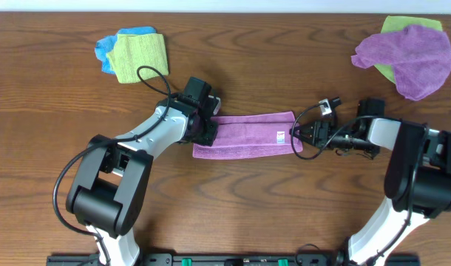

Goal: Fold the cloth

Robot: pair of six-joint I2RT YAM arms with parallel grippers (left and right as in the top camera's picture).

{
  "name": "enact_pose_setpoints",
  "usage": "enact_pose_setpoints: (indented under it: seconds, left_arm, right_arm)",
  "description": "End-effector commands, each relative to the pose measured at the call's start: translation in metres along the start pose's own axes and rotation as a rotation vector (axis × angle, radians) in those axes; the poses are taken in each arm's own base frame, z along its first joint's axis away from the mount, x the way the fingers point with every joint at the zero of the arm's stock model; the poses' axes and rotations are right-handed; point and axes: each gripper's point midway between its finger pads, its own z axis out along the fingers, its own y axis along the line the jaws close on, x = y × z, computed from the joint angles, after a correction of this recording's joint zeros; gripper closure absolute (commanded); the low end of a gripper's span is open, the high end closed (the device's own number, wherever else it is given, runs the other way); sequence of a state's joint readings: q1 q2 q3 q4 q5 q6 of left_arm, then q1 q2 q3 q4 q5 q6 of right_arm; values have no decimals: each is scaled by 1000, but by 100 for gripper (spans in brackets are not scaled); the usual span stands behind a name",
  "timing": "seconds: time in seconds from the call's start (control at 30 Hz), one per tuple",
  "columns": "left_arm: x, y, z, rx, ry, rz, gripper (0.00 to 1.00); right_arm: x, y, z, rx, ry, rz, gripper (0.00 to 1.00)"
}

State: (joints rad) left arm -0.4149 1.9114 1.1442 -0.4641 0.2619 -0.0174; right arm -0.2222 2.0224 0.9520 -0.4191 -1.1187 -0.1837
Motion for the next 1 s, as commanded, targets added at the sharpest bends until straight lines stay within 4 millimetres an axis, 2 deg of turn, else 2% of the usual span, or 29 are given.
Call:
enact_pose_setpoints:
  seconds: [0.0,0.1,0.53,0.63,0.77,0.8,0.97]
  left_arm:
    - [-1,3,3,-12,8,13,94]
    - [-1,3,3,-12,8,13,94]
    - [-1,3,3,-12,8,9,94]
    - [-1,3,3,-12,7,9,94]
    - [-1,3,3,-12,7,9,94]
    - [-1,3,3,-12,7,9,94]
    - [0,4,3,-12,9,9,94]
  right_arm:
    - [15,-28,7,115,56,26,38]
    - [16,-28,9,113,61,24,46]
    - [16,-18,27,104,89,-8,44]
    - [16,-18,27,104,89,-1,58]
    - [17,-18,27,104,91,8,92]
    - [17,-17,27,104,90,9,97]
    - [14,-17,28,105,86,41,99]
